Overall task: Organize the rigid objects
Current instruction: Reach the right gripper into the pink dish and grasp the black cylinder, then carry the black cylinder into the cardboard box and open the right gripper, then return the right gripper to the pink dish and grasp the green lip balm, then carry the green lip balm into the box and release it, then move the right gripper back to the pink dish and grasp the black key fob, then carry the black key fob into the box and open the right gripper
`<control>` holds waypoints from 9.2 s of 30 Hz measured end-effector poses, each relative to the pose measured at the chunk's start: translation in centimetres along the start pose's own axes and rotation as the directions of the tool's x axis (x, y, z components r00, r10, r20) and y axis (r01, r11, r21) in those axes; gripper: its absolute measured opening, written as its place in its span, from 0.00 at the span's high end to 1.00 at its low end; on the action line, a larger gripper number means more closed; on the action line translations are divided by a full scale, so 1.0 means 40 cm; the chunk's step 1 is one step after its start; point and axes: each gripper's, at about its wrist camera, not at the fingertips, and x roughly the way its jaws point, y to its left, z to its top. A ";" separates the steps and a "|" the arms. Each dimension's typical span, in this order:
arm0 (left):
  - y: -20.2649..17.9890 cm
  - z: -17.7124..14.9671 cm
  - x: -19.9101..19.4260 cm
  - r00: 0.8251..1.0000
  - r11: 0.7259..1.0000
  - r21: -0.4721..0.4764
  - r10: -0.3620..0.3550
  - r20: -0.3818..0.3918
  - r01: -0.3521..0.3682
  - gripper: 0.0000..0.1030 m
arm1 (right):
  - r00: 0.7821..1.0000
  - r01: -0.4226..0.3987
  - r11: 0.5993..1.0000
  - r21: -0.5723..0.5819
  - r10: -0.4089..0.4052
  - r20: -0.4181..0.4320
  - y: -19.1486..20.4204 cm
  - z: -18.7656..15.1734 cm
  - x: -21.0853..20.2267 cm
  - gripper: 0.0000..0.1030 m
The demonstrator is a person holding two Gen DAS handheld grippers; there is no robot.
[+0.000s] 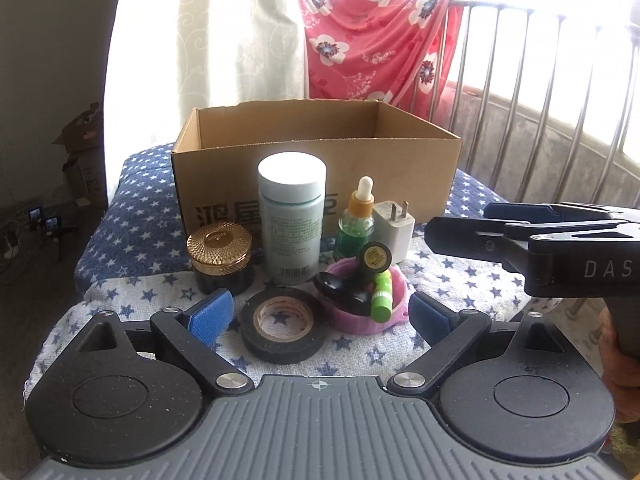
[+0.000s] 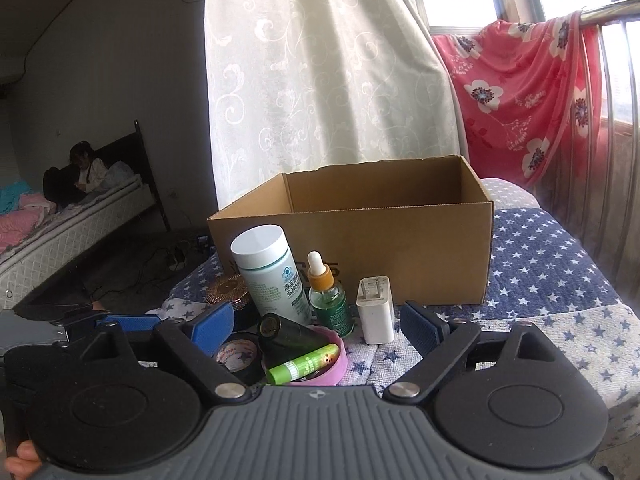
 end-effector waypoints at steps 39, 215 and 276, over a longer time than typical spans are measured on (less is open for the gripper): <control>-0.025 0.072 0.171 0.985 0.982 0.099 -0.151 -0.078 0.159 0.82 | 0.962 -0.153 0.988 -0.004 0.148 -0.229 -0.085 0.064 0.198 0.74; 0.222 0.282 0.036 0.996 0.991 -0.124 -0.043 0.075 0.052 0.76 | 0.869 -0.144 0.849 0.508 0.354 -0.345 -0.147 0.372 0.351 0.67; -0.003 0.028 0.149 0.949 0.980 -0.048 -0.197 -0.246 0.191 0.69 | 0.748 -0.230 0.865 0.445 0.450 -0.488 -0.122 0.019 0.297 0.78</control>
